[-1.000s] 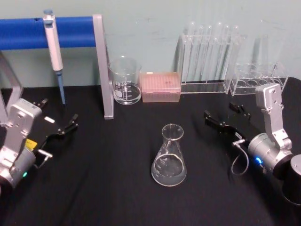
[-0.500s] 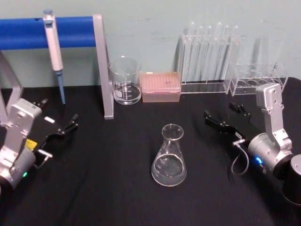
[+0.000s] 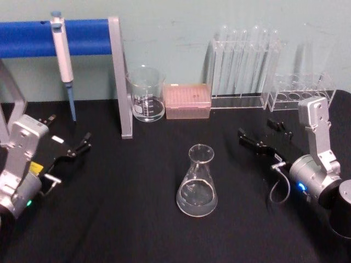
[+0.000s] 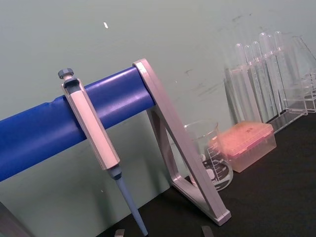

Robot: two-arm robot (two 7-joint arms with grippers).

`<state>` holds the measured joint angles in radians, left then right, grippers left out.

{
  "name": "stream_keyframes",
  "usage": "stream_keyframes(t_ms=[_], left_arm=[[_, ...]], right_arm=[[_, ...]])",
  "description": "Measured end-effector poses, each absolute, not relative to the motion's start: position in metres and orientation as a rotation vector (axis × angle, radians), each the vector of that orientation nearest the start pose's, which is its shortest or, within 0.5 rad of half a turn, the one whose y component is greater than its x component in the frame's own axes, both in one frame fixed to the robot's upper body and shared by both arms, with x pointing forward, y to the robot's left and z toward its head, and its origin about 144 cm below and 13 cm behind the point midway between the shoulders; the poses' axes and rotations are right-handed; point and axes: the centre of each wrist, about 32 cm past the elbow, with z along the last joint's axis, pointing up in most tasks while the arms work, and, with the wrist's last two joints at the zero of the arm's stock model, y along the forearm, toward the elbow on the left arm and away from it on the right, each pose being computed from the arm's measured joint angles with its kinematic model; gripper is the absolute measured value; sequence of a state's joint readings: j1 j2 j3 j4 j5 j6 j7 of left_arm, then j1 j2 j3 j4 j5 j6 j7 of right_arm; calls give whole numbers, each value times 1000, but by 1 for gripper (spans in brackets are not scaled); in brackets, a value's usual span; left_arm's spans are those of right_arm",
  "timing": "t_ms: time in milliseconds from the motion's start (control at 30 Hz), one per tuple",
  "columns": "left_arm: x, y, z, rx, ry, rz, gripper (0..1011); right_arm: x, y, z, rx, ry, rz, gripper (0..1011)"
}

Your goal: Grasp the erlenmeyer flask with one hand, shake it three times, then place it back.

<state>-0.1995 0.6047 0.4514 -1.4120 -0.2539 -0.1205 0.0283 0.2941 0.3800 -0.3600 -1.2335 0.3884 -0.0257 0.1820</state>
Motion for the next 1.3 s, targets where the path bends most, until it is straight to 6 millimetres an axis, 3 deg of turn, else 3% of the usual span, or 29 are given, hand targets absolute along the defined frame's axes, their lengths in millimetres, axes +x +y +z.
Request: stream_keyframes(t_ms=[1300], left_arm=[[489, 310, 1140, 305, -285, 1248, 1001]], right_arm=[[527, -277, 1127, -149, 48, -1191, 1000]])
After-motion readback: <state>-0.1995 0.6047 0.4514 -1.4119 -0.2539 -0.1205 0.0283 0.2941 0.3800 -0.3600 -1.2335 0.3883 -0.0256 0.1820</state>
